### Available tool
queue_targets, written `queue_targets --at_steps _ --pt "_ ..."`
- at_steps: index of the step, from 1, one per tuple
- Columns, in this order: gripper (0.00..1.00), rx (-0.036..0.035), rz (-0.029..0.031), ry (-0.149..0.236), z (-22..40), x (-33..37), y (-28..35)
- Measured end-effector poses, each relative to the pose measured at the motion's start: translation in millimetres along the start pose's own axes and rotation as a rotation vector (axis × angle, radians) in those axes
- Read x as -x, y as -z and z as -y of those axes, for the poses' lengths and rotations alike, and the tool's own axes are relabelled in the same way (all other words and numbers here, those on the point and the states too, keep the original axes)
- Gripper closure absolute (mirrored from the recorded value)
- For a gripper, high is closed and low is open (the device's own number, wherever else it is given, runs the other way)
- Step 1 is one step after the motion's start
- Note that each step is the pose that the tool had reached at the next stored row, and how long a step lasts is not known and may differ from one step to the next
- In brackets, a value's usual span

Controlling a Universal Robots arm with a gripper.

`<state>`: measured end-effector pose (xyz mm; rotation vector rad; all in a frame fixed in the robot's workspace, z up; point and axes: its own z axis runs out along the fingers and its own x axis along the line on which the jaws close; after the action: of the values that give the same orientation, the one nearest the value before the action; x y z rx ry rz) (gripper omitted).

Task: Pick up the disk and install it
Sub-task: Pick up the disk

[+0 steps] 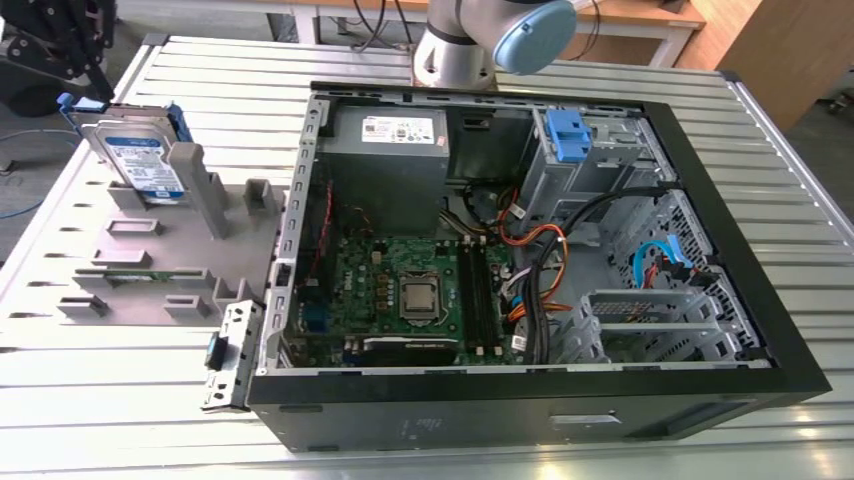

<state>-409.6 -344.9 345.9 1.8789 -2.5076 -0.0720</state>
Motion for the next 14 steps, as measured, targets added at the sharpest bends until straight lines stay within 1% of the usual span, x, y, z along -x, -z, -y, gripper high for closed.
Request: queue_targets --at_steps 5,6,7,8,9,11,14 --pt "0.89 0.0020 -0.0036 0.088 0.0 0.0 -0.3" --pt "0.89 0.0024 -0.0031 0.093 0.0 0.0 -0.2" --pt "0.89 0.0037 0.0014 0.099 0.0 0.0 -0.2" --pt "0.89 0.0052 0.0078 0.104 0.0 0.0 -0.3" --pt "0.89 0.0064 0.0113 0.110 0.0 0.1 -0.3" --pt "0.89 0.0070 0.0120 0.125 0.0 0.1 -0.4" --pt "0.89 0.0086 0.0098 0.177 0.1 0.0 -0.9"
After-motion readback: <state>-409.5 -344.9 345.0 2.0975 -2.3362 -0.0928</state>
